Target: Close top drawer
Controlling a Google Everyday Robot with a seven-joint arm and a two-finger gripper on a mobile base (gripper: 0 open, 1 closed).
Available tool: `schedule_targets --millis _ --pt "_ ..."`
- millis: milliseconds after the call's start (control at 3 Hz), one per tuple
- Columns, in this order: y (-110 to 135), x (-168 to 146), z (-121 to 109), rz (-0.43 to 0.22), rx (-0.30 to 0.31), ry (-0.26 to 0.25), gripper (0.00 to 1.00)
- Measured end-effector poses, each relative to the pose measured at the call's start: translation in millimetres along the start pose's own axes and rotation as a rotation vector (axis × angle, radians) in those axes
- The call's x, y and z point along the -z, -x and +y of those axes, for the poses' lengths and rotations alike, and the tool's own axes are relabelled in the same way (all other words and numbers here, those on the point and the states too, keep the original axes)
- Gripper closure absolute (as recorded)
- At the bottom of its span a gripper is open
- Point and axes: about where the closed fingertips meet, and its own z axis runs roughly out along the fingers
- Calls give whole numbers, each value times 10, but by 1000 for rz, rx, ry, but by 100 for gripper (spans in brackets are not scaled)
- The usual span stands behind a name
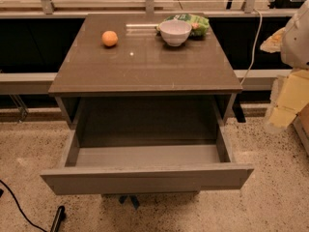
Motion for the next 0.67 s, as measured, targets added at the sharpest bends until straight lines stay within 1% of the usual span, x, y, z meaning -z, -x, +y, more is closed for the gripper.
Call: schedule_targets --millis 333,667 --pt "0 0 0 0 0 0 0" --pt "170 -290 41 -13 16 15 0"
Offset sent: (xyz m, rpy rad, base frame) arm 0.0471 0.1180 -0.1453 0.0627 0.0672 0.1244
